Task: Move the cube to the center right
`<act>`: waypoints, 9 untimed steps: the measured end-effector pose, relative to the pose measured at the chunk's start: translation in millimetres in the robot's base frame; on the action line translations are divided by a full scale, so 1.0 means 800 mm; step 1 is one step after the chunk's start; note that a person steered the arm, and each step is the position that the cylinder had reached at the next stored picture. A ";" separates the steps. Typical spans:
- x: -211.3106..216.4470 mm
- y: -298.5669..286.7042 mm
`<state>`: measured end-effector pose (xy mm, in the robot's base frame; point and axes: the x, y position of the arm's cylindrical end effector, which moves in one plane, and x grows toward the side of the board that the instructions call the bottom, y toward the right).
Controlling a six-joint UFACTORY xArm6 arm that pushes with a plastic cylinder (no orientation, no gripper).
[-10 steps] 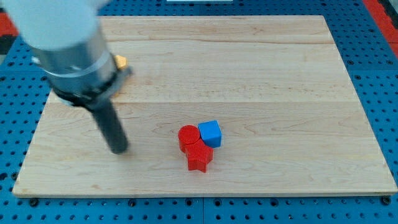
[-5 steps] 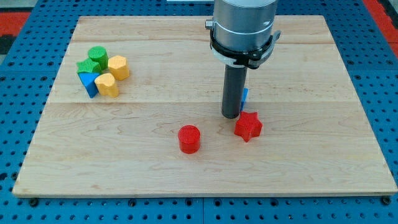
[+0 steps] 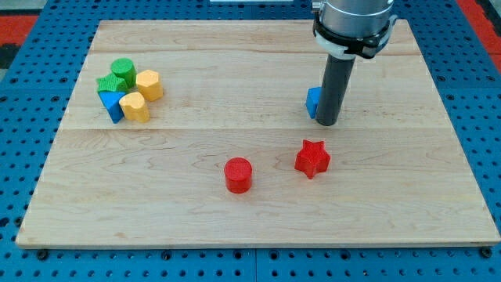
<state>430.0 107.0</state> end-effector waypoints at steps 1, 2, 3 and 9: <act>0.000 0.042; -0.015 0.044; 0.001 -0.071; 0.007 0.125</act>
<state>435.3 206.7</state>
